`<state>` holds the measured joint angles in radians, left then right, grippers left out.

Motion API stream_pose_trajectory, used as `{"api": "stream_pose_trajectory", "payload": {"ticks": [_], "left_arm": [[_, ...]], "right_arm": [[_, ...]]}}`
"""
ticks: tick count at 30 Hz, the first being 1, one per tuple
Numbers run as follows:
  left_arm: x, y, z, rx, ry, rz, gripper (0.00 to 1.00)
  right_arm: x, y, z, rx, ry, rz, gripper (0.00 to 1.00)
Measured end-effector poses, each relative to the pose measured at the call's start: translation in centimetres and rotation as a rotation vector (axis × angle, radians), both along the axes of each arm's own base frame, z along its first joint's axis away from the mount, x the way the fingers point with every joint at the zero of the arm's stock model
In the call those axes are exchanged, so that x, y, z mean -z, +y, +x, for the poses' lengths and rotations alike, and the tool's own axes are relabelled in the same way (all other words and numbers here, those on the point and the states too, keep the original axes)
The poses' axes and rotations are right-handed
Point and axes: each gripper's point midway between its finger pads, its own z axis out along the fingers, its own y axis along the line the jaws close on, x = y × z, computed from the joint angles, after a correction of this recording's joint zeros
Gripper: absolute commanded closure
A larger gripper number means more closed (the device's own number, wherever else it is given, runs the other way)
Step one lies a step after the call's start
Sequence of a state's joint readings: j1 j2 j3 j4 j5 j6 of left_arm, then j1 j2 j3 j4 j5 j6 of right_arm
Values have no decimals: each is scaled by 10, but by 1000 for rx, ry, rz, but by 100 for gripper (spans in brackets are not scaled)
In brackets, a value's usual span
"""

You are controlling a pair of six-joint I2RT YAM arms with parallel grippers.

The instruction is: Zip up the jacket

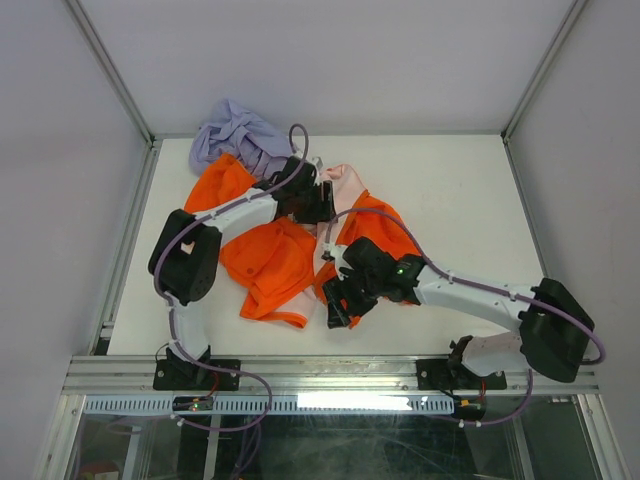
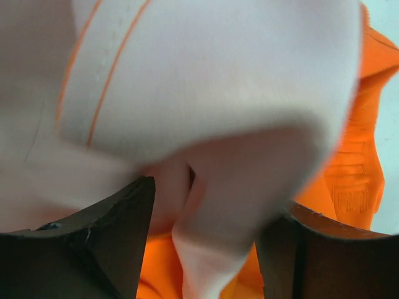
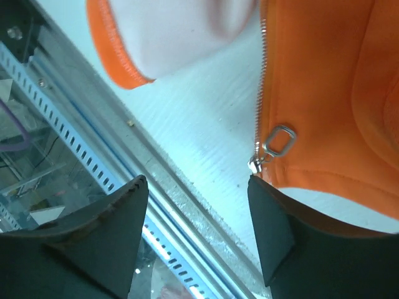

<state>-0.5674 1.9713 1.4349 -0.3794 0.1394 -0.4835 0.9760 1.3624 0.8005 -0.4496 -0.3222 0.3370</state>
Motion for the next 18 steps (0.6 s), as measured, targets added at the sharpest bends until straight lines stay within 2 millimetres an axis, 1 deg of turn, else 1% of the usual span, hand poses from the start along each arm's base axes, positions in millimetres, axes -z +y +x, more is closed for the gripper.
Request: {"api": "stream_pose_trajectory", "payload": {"ticks": [1,2,3,5,6,8,11,12,14,16,18], "left_arm": [[-4,3,-4,0,-3,-2,36],[-14,6,-9,0,-15,-10,35],[-20,9,-11,-3,-24,-15,34],[-41,15,-17,-6,-59,-38,33],[-54,18,-23,-7,-80,-51,32],[-77,27,-36,-12,-119,-78,31],[-100,41,-59,-23,-157,-113,30],[-104,46,-67,-29,-163,-121,30],[-104,55,-82,-39,-156,-124,30],[-94,64,-95,-54,-133,-117,30],[-75,73,-107,-69,-90,-95,31]], "right_arm": [[-6,-2,-2,-4,-4,5,26],[-14,-4,-2,-6,-13,15,24],[-21,-4,-2,-5,-24,27,23],[-38,-6,3,16,-60,53,23],[-46,-7,9,35,-79,66,23],[-55,-12,23,91,-114,74,23],[-56,-24,45,192,-157,39,23],[-53,-28,51,220,-165,18,23],[-44,-33,58,254,-167,-20,24],[-34,-33,62,265,-159,-53,24],[-23,-31,66,268,-149,-76,24]]}}
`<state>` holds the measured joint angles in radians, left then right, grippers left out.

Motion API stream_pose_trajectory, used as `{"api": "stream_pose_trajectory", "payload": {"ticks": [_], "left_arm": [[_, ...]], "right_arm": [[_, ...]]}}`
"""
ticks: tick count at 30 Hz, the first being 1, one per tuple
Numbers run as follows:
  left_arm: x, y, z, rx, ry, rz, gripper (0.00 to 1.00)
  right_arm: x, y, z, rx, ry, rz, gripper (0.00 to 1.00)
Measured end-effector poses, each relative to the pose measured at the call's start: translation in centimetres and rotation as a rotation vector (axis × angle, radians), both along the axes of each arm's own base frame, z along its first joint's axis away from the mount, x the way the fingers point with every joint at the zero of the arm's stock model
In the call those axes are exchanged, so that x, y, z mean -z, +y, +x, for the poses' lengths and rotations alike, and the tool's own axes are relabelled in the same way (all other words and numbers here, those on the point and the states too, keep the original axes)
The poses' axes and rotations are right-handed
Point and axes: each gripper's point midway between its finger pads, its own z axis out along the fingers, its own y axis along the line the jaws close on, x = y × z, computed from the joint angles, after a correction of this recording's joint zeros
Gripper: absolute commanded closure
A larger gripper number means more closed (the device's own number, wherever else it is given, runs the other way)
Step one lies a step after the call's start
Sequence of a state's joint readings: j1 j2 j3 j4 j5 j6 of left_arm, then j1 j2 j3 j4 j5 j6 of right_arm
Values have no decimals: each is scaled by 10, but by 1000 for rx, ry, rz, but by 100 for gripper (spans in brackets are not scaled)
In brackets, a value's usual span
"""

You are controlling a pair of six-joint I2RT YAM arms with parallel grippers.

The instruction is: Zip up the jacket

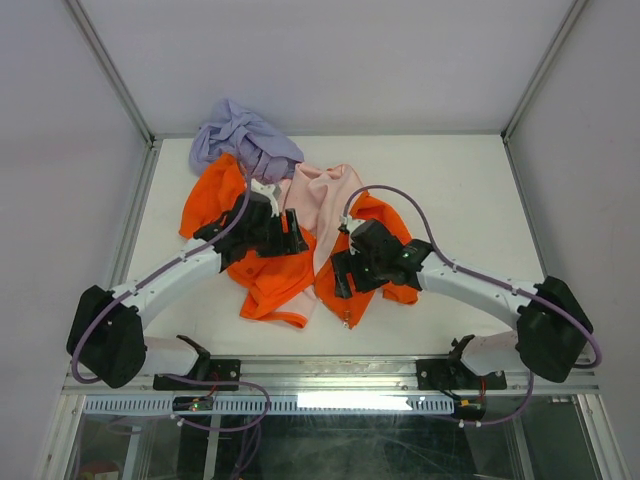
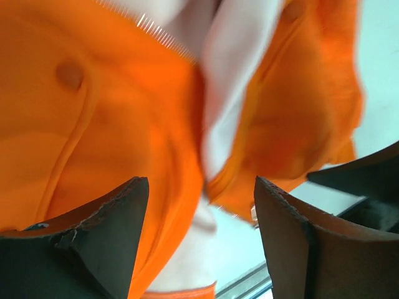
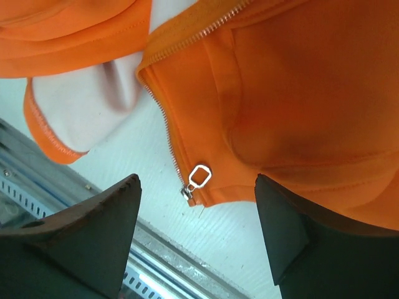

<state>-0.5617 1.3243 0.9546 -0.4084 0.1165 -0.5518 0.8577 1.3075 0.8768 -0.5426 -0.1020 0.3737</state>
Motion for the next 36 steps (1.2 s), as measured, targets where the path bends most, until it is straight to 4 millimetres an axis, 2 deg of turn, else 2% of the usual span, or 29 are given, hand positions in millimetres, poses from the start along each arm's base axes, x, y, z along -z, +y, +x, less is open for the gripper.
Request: {"api": "stream_pose_trajectory", "payload": {"ticks": [5,7,9,11,15,18,22,25,28,31,33,36], "left_arm": [[69,31,-39,-52,175,110,36],[88,46,-53,-85,222,164,43],[99,62,-62,-133,244,197,53],[104,76,-65,-187,256,209,58],[116,116,-61,-355,307,210,60],[116,136,-57,-459,323,209,59],[103,168,-48,-614,293,180,51],[95,184,-43,-676,272,168,45],[82,181,-38,-642,261,156,38],[55,165,-27,-569,206,98,33],[32,144,-24,-496,154,49,33],[3,98,-35,-361,101,-46,32]], "right_arm": [[27,6,17,34,16,-37,27],[41,4,26,67,36,-57,29],[54,-3,34,103,57,-84,30],[65,-11,42,145,81,-110,30],[65,-21,60,231,89,-100,30],[66,-35,72,306,96,-96,30],[64,-53,81,376,96,-91,31],[58,-55,79,367,95,-83,32],[49,-57,73,338,87,-82,32],[36,-62,63,313,76,-89,34],[30,-65,57,302,72,-91,34],[22,-68,50,297,69,-92,35]]}}
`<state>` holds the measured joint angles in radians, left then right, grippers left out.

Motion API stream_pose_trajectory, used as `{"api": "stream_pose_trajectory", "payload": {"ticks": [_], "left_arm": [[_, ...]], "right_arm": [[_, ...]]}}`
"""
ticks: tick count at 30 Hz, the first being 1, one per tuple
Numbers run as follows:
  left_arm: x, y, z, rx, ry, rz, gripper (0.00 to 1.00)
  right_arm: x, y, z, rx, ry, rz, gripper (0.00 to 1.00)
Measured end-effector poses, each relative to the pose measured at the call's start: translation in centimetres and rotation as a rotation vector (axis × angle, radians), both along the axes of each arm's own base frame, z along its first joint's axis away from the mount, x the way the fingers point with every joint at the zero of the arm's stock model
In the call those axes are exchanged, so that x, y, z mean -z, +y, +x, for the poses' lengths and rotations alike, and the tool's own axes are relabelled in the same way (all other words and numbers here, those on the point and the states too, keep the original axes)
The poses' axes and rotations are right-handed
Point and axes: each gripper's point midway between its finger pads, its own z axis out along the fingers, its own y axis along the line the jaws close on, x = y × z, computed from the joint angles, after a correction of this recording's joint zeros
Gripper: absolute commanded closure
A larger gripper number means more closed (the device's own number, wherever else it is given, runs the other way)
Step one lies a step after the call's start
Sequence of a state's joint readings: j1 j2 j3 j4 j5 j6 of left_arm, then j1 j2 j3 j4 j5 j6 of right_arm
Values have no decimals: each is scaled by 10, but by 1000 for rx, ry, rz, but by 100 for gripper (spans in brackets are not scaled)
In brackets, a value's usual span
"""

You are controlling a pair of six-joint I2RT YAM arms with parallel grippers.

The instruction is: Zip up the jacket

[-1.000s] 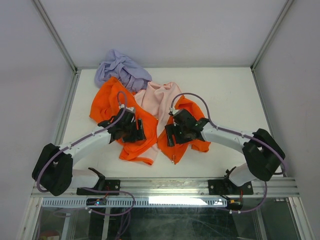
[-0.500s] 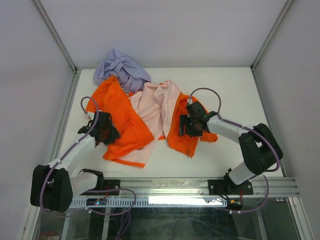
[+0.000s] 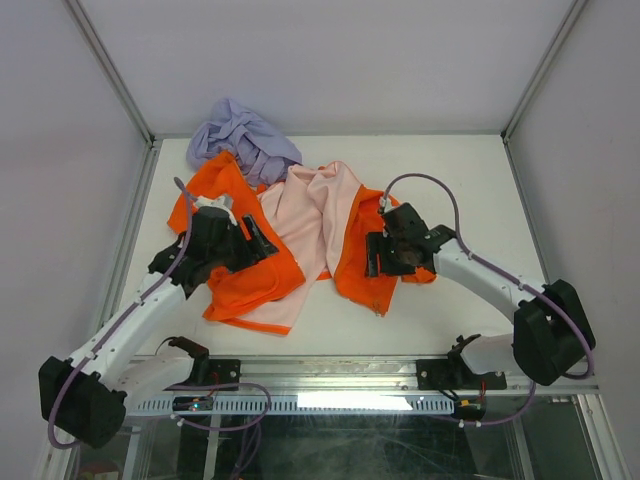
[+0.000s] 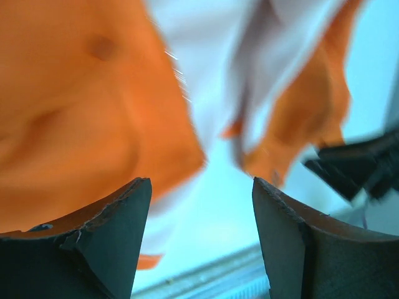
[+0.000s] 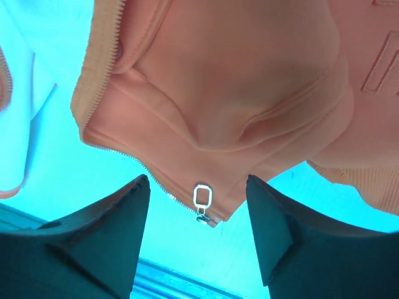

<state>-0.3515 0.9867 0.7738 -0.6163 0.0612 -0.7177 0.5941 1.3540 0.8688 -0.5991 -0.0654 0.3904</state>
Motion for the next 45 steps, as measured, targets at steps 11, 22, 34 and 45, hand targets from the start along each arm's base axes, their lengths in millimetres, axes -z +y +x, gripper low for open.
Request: {"api": "stream_pose_trajectory", "payload": {"ticks": [11,22,34,45], "left_arm": [[22,-150,-63,326,87,-140,31],[113,-196,-47,347,173,21,49],[96,-200,-15,454,-41,106,100],[9,-169,25,638,-363,56,100]], "right_arm": [[7,-7,-16,19,4,17,37],[3,-6,-15,25,-47,56,37],[-4,12,-12,-76,-84,142,29],[-16,48,-10,-250,-116,301,29]]}}
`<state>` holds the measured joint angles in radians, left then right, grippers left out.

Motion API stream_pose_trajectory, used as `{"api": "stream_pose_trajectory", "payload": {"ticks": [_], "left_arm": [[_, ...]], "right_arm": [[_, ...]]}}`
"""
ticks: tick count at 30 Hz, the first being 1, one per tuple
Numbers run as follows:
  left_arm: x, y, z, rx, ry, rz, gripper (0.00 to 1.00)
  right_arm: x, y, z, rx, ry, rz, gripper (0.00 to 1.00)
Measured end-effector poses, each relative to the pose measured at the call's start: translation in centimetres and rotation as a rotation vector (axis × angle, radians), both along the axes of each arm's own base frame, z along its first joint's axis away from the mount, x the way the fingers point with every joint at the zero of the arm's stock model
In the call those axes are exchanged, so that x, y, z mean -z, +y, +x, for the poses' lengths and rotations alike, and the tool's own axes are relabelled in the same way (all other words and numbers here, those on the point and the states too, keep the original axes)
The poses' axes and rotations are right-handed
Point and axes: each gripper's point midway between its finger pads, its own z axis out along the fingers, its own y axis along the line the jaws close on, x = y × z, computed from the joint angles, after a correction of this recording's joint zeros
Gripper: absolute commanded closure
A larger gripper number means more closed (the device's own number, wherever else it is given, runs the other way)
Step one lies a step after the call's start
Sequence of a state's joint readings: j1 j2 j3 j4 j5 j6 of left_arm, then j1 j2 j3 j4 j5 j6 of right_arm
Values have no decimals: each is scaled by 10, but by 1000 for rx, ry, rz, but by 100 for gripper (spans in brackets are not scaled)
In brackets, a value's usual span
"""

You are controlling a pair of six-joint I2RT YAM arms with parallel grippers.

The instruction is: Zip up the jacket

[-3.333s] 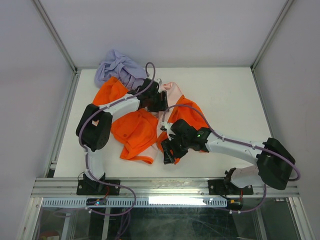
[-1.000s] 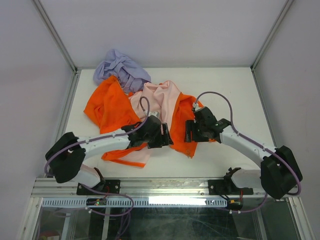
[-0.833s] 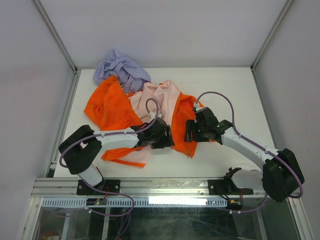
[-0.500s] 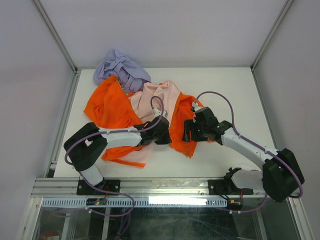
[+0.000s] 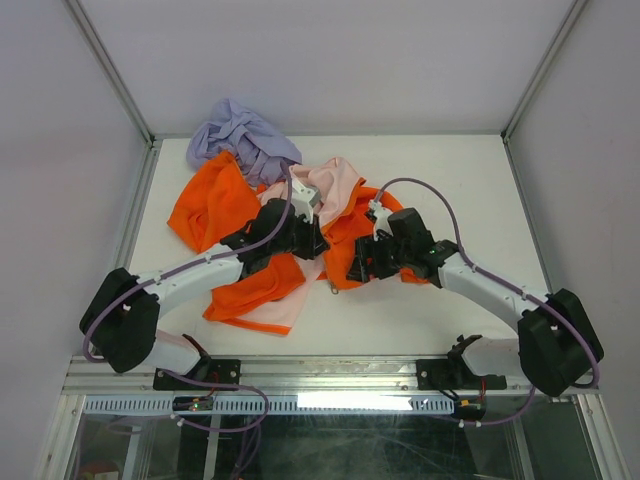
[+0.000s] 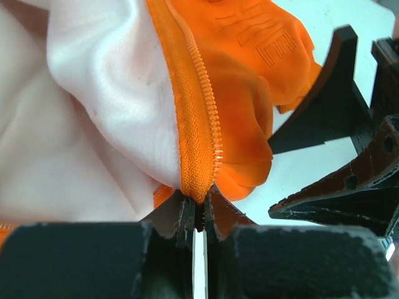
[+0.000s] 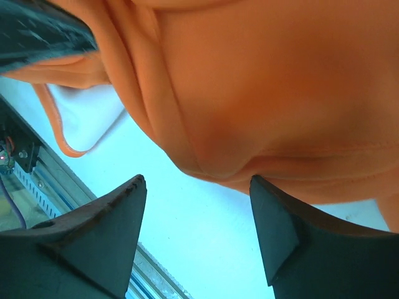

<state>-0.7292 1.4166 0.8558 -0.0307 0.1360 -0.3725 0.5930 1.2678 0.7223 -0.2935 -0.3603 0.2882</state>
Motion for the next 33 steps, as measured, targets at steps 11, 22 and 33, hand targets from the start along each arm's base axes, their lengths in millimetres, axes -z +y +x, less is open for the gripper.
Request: {"api": "stream_pose_trajectory", "payload": {"ticks": [11,22,33], "left_arm": [[-10,-10,-22,168,-2,-23,100],[-32,-19,-38,249,28,-93,100],[-45,-23,-45,250,85,-143,89]], "right_arm": [[-6,23,4,-89,-120,101,25],[19,31,-4,-106,-190,120,24],[14,47,7,-94,-231,190,100]]}}
